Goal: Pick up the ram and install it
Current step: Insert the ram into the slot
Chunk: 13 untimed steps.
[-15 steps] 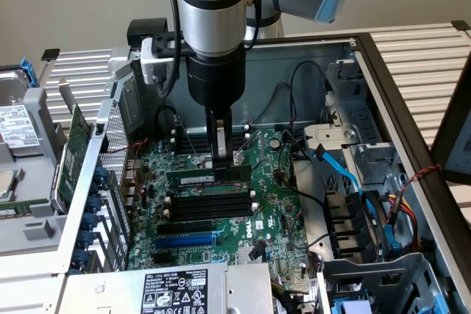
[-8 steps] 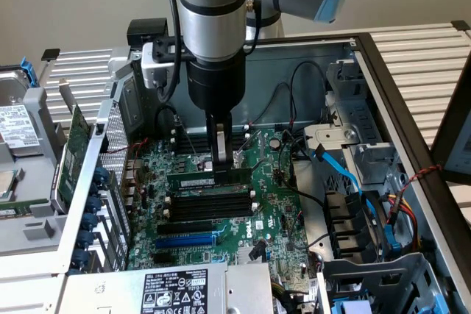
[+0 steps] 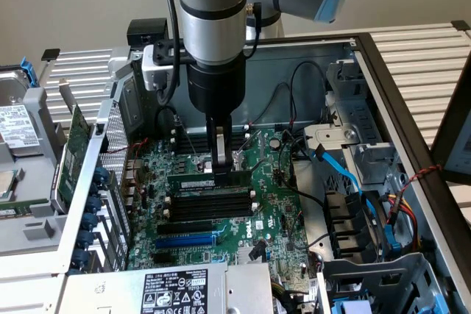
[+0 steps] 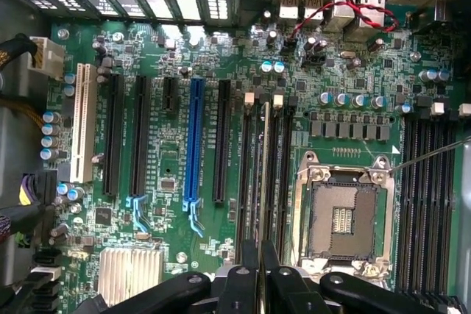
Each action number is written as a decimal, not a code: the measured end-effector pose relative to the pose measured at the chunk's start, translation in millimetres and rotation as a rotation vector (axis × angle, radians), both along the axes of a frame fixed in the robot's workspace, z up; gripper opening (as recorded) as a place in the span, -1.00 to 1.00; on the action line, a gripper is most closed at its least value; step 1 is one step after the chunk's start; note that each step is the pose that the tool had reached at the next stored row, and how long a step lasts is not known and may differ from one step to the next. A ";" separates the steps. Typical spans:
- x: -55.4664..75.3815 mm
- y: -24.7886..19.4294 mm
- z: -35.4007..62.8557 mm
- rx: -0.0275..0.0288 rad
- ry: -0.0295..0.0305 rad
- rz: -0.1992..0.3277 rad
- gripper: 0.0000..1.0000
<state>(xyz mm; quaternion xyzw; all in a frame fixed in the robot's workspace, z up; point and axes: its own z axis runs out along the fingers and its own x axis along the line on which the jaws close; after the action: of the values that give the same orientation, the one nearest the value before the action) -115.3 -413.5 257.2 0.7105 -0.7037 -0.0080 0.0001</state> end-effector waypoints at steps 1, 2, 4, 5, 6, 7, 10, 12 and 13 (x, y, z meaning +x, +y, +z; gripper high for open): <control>0.0 0.0 -0.5 0.0000 0.0000 0.000 -0.73; 0.0 -0.1 -0.9 -0.0001 0.0001 0.000 -0.73; 0.0 -0.3 -1.3 -0.0002 0.0001 0.000 -0.73; 0.0 -0.5 -1.5 -0.0004 0.0000 -0.001 -0.73; 0.0 -0.5 -1.6 -0.0008 0.0001 -0.001 -0.73; 0.0 -0.6 -1.8 -0.0014 0.0001 -0.001 -0.73; 0.1 -0.7 -2.7 -0.0047 0.0000 -0.001 -0.73; 0.1 -0.7 -3.8 -0.0083 -0.0001 -0.001 -0.73; 0.0 -0.6 -4.4 -0.0088 0.0000 -0.001 -0.73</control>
<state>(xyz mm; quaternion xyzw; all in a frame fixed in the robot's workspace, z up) -115.3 -414.1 252.8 0.7101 -0.7040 -0.0049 0.0032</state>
